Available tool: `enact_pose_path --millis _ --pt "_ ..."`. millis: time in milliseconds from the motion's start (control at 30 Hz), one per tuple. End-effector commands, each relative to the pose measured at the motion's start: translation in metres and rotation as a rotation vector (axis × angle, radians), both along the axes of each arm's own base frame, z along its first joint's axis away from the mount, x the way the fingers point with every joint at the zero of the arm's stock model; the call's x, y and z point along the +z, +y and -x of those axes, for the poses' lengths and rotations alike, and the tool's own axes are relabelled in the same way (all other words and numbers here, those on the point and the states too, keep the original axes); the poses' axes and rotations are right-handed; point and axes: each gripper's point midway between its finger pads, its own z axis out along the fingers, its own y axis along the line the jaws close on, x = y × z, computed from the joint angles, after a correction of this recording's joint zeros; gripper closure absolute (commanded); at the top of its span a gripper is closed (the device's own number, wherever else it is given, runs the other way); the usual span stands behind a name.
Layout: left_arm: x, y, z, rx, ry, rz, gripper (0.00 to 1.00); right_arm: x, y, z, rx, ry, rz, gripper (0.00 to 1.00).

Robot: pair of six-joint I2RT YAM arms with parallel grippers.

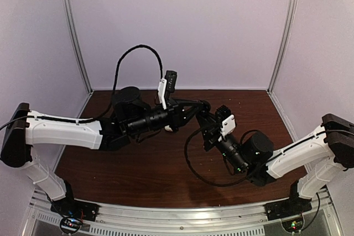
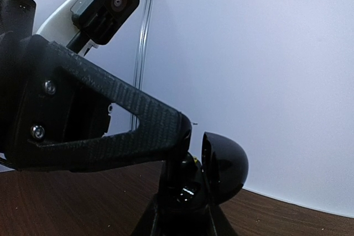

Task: Insert the wireless bluetooth earbuds into the charging case
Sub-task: Insert the left earbud into the left side groove of the charging case.

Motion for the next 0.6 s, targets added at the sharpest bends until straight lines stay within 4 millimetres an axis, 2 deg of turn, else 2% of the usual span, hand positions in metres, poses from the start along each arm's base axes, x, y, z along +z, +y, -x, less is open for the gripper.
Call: enact_pose_path --millis 0,567 --pt "-0.005 0.007 -0.022 0.092 0.045 0.008 0.91 0.031 -0.004 0.01 0.019 -0.055 -0.105 1.0" --pt "-0.016 0.011 -0.03 0.133 0.09 -0.012 0.85 0.032 -0.004 0.01 0.017 -0.059 -0.111 1.0"
